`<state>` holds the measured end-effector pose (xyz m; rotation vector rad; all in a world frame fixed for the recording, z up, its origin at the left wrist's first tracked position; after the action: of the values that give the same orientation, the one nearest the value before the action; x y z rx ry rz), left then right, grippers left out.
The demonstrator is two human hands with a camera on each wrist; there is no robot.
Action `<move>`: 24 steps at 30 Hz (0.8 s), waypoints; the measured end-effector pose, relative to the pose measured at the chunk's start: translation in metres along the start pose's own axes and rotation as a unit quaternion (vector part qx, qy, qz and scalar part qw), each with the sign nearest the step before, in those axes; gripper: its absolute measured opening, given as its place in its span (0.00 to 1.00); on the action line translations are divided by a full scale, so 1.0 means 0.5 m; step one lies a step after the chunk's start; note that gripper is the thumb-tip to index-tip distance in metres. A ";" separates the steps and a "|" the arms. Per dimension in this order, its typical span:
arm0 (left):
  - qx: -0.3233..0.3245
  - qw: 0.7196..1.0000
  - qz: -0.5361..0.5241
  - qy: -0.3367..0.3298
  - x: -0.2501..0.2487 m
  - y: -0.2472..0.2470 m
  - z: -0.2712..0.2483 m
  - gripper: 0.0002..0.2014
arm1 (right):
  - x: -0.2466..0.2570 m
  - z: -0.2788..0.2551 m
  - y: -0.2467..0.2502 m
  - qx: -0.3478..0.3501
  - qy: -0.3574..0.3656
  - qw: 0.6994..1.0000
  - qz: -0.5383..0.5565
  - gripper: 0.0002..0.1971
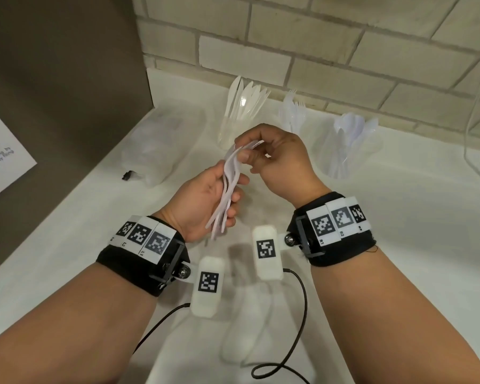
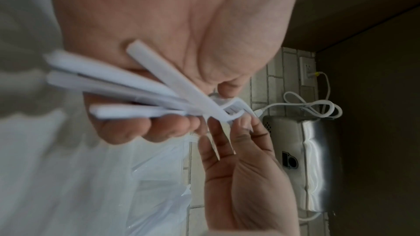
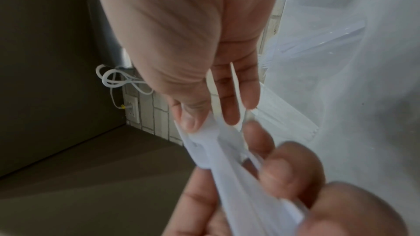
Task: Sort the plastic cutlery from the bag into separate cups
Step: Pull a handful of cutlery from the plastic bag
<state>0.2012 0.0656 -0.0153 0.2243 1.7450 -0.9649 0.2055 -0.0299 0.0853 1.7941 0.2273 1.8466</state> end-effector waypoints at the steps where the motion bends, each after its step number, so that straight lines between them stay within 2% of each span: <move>1: -0.015 1.000 0.007 -0.006 -0.002 0.006 0.002 0.23 | 0.002 -0.001 0.002 0.003 -0.001 1.000 -0.005 0.07; 3: -0.057 0.998 0.020 -0.015 -0.004 0.026 0.006 0.22 | 0.011 -0.005 0.008 0.009 0.009 1.000 -0.020 0.07; 6: -0.146 0.989 -0.002 -0.032 -0.008 0.067 0.008 0.20 | 0.022 -0.006 0.039 0.011 0.009 1.000 0.004 0.12; 8: -0.180 0.982 -0.008 -0.049 -0.015 0.087 0.007 0.19 | 0.025 0.002 0.091 -0.022 0.009 0.999 0.031 0.14; 10: -0.181 0.982 0.008 -0.057 -0.019 0.090 0.006 0.18 | 0.033 0.010 0.177 -0.118 0.037 0.991 0.047 0.15; 13: -0.157 0.982 0.082 -0.071 -0.024 0.076 0.006 0.15 | 0.049 0.016 0.294 -0.290 0.094 0.953 -0.011 0.17; 15: -0.138 0.977 0.142 -0.085 -0.028 0.065 0.008 0.14 | 0.044 0.038 0.328 -0.338 0.110 0.933 -0.056 0.17; 18: -0.112 0.970 0.194 -0.096 -0.028 0.049 0.013 0.13 | 0.013 0.097 0.324 -0.323 0.083 0.937 -0.107 0.20; 21: -0.104 0.966 0.216 -0.098 -0.027 0.041 0.015 0.12 | -0.026 0.149 0.292 -0.274 0.034 0.944 -0.182 0.16; 24: -0.106 0.963 0.228 -0.101 -0.024 0.042 0.017 0.12 | -0.067 0.195 0.257 -0.217 -0.027 0.936 -0.274 0.13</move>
<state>0.2245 0.0770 -0.0160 0.3571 1.5036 -0.4451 0.2639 -0.1780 0.1276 1.3042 0.2455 1.3207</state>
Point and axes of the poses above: each hand's wrist, its own z-axis towards the middle knuckle, its own y-axis out of the back of the hand, x = y × z, the point moved 9 cm from there along z, towards the middle knuckle, and after that the axes turned 13 degrees about -y, right-handed, at the moved point
